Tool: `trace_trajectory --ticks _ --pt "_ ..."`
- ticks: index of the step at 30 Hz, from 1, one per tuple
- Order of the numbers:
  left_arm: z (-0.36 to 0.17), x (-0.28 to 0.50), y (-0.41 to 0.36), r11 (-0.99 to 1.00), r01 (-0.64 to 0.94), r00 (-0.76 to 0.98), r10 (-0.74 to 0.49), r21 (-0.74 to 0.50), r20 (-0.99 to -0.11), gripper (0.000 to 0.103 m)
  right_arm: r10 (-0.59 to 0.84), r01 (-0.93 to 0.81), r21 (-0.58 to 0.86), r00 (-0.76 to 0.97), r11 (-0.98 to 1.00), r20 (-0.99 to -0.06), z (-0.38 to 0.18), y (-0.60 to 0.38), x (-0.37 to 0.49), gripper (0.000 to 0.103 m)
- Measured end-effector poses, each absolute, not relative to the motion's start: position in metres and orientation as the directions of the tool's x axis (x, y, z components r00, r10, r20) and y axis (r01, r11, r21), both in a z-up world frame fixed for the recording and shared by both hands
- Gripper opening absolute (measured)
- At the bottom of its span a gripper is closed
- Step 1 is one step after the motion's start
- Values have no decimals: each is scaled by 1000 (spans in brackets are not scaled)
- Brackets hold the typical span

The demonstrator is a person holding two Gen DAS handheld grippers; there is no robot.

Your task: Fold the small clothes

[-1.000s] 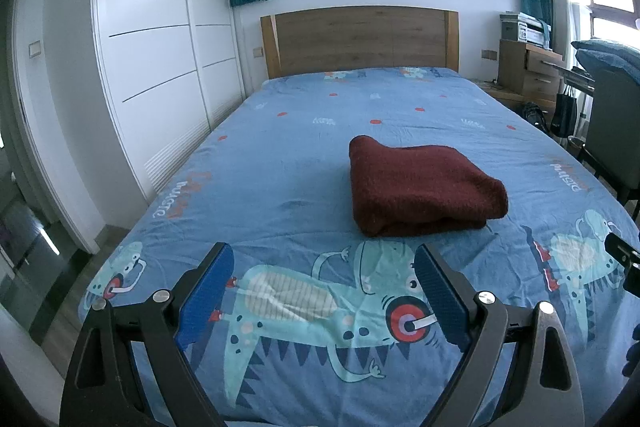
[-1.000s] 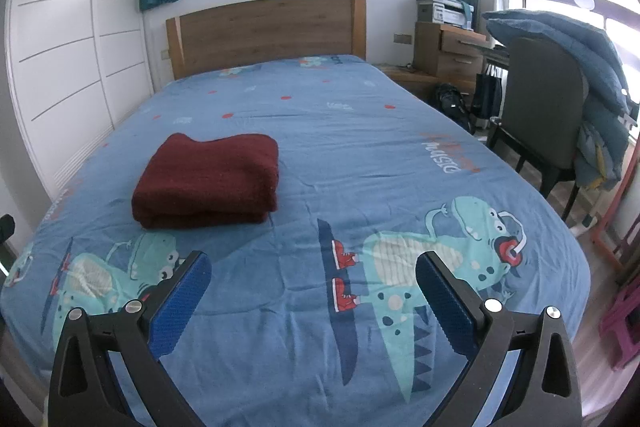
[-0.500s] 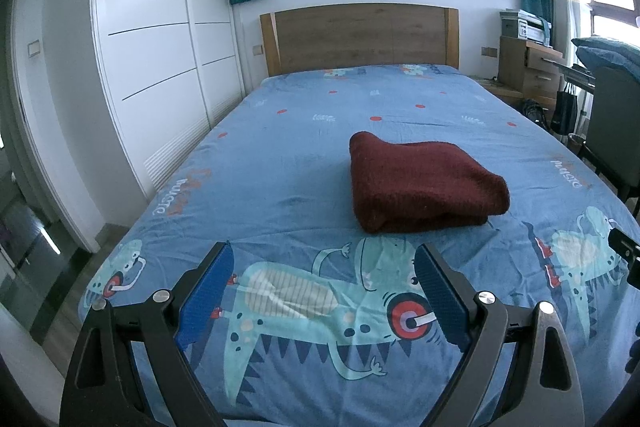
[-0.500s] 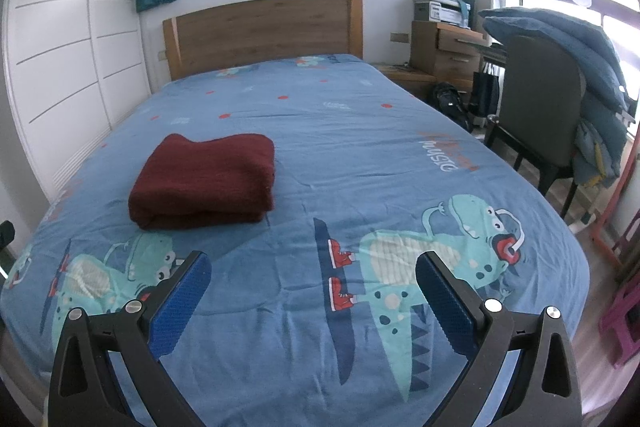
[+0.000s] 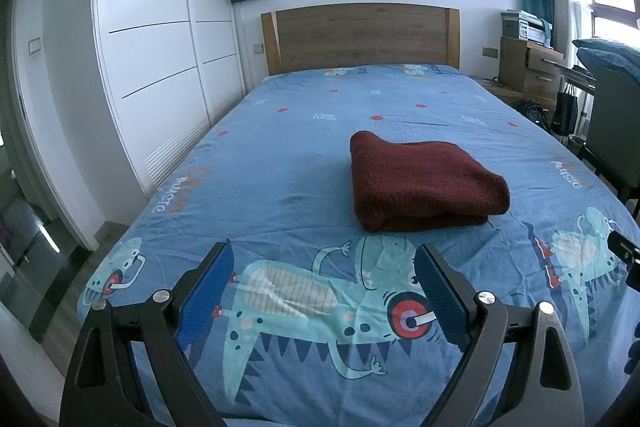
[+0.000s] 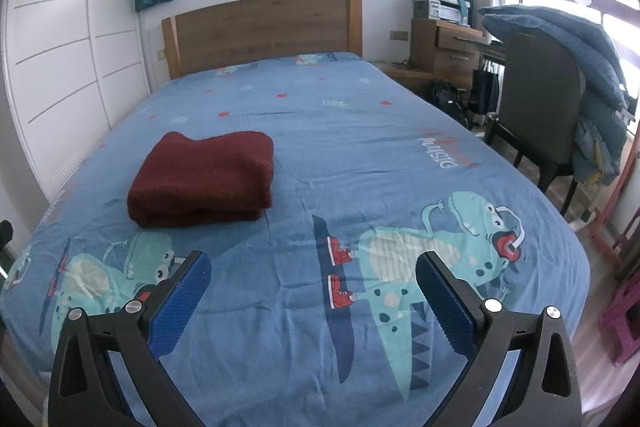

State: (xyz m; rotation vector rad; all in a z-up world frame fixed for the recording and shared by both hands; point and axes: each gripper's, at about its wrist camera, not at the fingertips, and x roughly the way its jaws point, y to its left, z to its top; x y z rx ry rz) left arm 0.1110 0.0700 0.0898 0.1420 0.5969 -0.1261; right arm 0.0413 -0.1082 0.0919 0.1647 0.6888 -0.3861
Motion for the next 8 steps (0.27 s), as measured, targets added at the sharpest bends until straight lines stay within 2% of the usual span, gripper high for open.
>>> trace_trajectory --ticks 8 --pt "90 111 73 986 143 820 -66 91 -569 89 -291 400 23 705 916 -647 92 -108 41 102"
